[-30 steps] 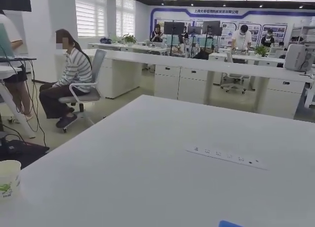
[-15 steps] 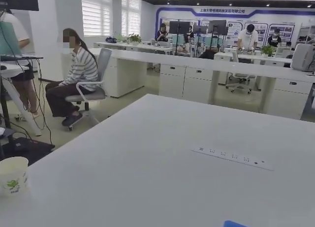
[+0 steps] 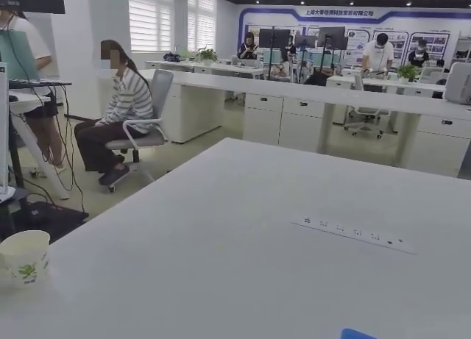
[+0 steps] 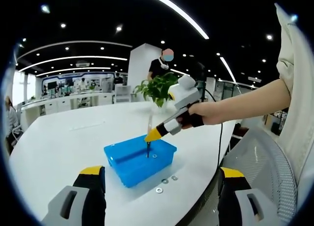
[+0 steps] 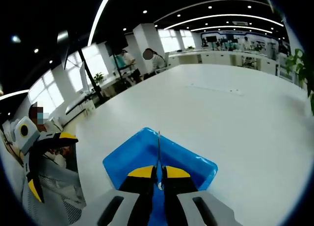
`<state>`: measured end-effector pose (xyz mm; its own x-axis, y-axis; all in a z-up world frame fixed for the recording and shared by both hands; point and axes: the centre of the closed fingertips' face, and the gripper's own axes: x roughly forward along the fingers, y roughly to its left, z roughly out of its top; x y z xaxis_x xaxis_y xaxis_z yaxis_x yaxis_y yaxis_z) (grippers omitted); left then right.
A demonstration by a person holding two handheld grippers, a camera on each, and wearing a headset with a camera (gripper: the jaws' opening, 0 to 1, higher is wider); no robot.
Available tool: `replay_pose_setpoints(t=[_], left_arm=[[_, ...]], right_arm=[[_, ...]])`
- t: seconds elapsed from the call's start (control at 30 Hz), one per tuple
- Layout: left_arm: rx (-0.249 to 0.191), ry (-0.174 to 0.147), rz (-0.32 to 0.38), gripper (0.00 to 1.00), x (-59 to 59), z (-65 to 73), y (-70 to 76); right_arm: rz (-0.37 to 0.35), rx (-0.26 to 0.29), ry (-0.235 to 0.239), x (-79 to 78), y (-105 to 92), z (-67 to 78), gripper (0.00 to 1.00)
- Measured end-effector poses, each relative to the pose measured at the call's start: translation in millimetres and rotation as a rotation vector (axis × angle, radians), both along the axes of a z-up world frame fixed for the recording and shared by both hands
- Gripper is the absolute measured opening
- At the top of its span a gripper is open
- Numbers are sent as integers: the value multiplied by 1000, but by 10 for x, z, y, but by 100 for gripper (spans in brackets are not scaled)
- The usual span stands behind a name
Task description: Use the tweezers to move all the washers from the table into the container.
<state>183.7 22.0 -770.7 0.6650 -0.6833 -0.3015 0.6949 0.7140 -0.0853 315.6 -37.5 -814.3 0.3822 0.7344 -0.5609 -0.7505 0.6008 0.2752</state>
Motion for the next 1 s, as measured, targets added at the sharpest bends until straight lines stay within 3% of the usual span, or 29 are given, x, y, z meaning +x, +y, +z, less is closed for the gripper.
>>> replay_pose_setpoints(t=[0.53,0.63,0.83,1.0], left_arm=[[8,6,-1,96,-4,-17,-1],[-15,-2,-8,98,-9,19,-20],[-12,0,-4,98,-8,10,-12],[-15,1,-3,97,-8,11,-8]], right_arm=[[2,-57,-32,16,-59,-107,3],[7,-75,-54,4,-70,-118,3],[-14,-46,-63,-33,-77,-63,4],[-23,11,-82,-77,-64,106,4]])
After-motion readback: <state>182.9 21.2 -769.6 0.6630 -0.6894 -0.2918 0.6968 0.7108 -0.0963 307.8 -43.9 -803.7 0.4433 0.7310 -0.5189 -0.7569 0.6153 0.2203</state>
